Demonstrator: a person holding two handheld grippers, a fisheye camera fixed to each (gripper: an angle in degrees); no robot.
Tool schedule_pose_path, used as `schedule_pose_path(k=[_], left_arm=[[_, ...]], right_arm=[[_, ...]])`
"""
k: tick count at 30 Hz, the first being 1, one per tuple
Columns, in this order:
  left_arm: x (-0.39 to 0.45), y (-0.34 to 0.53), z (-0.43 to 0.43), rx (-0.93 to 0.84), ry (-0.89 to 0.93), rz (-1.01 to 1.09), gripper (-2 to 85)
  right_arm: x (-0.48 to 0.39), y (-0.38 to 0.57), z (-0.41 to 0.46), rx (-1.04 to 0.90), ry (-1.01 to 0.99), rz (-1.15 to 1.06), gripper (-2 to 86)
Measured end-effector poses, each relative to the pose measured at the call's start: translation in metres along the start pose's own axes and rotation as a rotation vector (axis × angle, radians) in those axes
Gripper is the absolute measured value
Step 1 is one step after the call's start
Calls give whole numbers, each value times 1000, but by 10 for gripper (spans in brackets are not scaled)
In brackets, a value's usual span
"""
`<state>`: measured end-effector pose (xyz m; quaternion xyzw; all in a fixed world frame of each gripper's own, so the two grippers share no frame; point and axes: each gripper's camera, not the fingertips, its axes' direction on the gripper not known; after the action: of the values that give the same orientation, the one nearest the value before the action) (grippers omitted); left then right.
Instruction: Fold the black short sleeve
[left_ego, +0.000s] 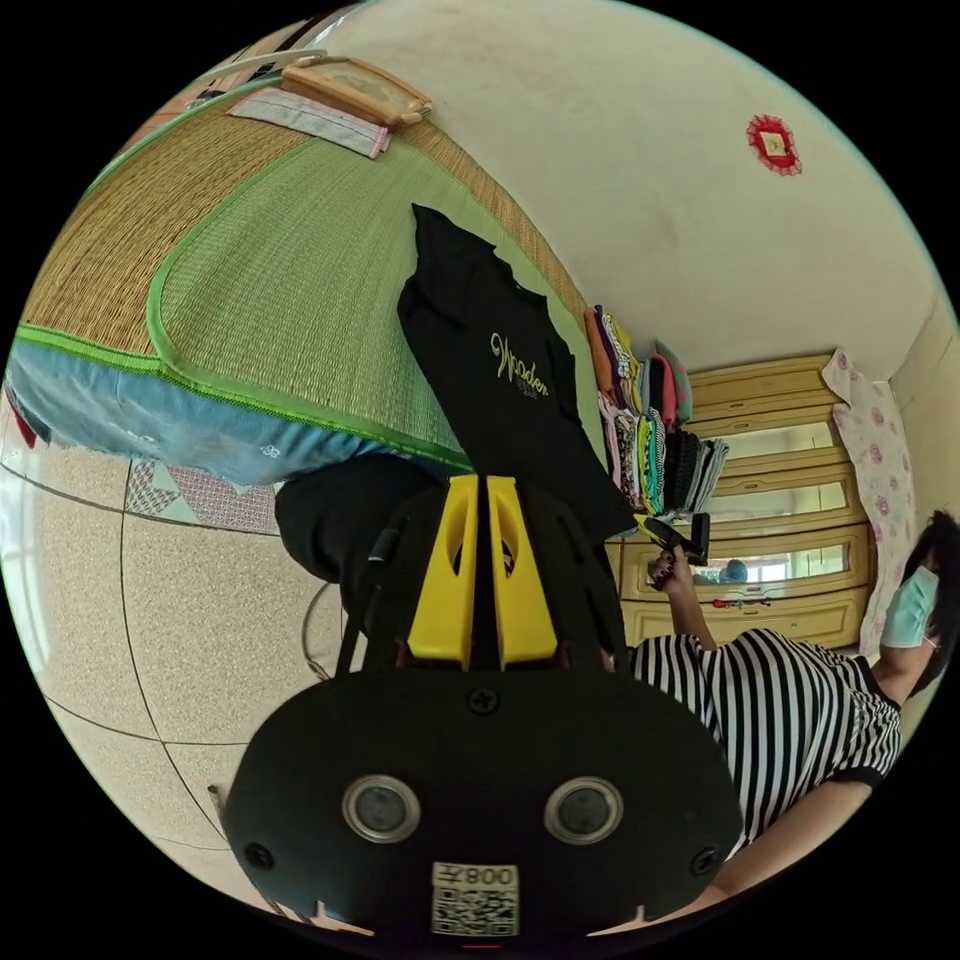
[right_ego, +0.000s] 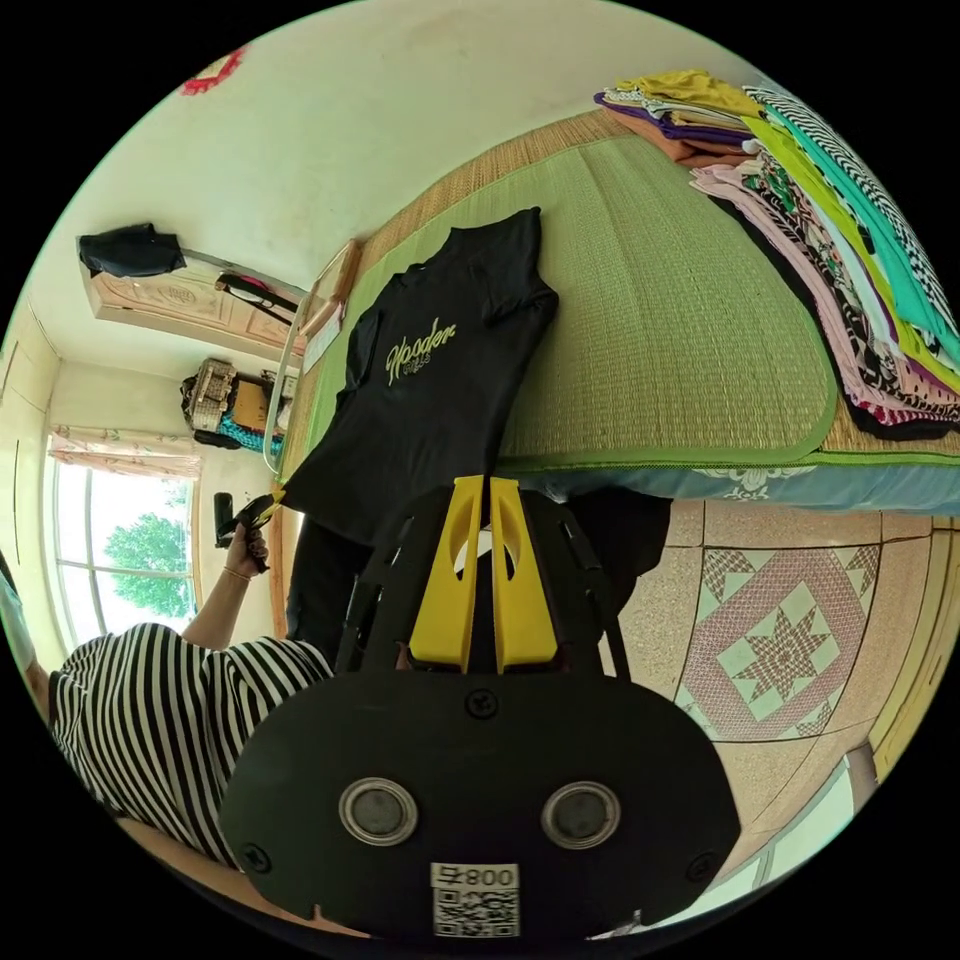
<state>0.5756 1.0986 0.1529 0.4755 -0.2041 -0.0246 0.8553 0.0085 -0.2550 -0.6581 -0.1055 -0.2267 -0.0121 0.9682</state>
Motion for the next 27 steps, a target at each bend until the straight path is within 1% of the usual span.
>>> schedule_pose_path(k=[10,17,22,27], left_arm=[[-6,70,-34,59,82,2,15],[-9,105,-49,95,117,13,15],[-13,113,-50,115,139,18,15],[-13,103,-48,143,167,27,14]], right_arm=[[12,74,-38,72,-93,-27,8],[15,110,-48,112,-123,-50,8],[19,125,-44,131,-132,-58,7],[23,121,-38,149,-142,-63,7]])
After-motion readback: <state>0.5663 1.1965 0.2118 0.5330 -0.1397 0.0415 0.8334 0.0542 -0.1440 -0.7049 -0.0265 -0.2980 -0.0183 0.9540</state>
